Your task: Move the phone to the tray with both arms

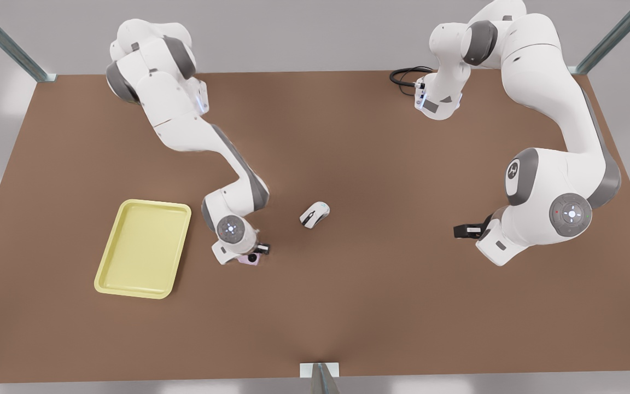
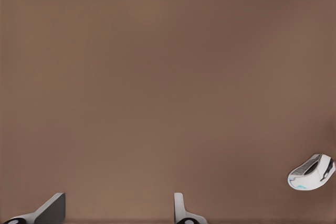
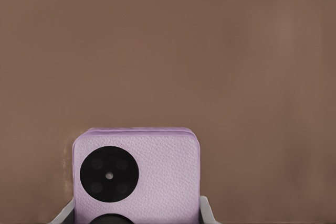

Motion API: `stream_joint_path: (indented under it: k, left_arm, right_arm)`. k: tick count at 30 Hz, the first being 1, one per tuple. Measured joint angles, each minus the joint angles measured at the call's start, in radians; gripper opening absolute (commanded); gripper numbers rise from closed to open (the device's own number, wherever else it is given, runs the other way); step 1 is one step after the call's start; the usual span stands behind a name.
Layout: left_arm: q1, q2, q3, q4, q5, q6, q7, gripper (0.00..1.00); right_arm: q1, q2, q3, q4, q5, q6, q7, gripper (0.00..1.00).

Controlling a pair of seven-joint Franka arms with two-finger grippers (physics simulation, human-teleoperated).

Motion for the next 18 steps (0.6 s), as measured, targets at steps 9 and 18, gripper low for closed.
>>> stream_joint_path:
  k: [9, 18]
  left_arm:
    - [0.000, 0.004, 0.000, 0.000, -0.001, 0.003, -0.006, 1.00]
    - [0.002, 0.015, 0.000, 0.000, -0.001, 0.013, -0.008, 1.00]
  right_arm:
    - [-0.375, -0.241, -0.041, -0.360, -0.057, 0.108, -0.196, 0.78]
    - [-0.409, -0.275, -0.066, -0.394, -0.067, 0.164, -0.409, 1.00]
